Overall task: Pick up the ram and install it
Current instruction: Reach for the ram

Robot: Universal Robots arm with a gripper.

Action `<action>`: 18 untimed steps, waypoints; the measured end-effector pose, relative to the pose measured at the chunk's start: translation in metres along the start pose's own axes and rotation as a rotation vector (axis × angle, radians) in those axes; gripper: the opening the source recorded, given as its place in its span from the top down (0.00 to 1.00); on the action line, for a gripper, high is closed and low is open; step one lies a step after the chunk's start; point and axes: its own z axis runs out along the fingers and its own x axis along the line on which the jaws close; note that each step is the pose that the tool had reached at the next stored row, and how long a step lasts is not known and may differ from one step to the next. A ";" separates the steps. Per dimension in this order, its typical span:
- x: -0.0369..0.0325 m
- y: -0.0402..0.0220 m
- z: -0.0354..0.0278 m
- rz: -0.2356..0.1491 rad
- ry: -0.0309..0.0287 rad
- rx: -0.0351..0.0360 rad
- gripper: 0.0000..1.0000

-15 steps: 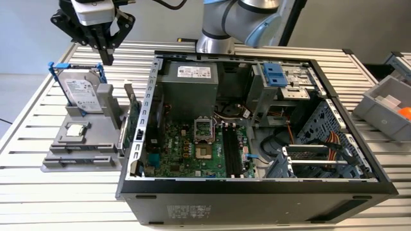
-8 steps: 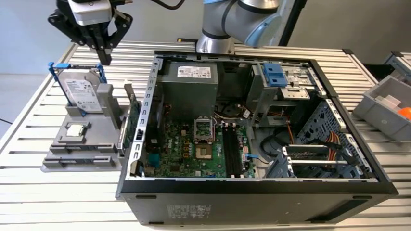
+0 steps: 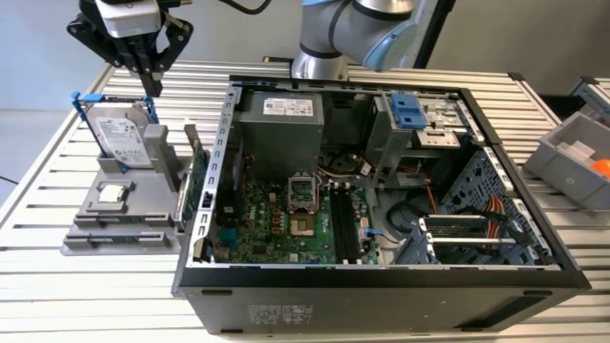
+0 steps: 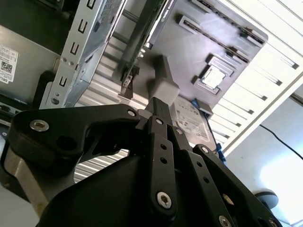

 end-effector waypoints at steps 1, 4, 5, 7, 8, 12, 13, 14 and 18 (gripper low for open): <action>0.0004 0.0000 0.0000 0.000 0.0000 0.0000 1.00; 0.0006 0.0000 0.0000 0.000 0.0000 0.0000 1.00; 0.0007 0.0000 0.0000 0.000 -0.0001 0.0000 1.00; 0.0007 0.0000 0.0000 0.000 0.0000 0.0000 1.00; 0.0007 0.0000 0.0000 0.000 0.0000 0.0000 1.00; 0.0009 0.0000 0.0000 0.000 0.0000 0.0000 1.00; 0.0018 0.0001 0.0000 0.000 -0.0002 -0.0001 1.00; 0.0028 0.0003 0.0000 0.000 -0.0007 0.0000 1.00; 0.0074 0.0003 0.0001 -0.002 -0.0011 0.0000 1.00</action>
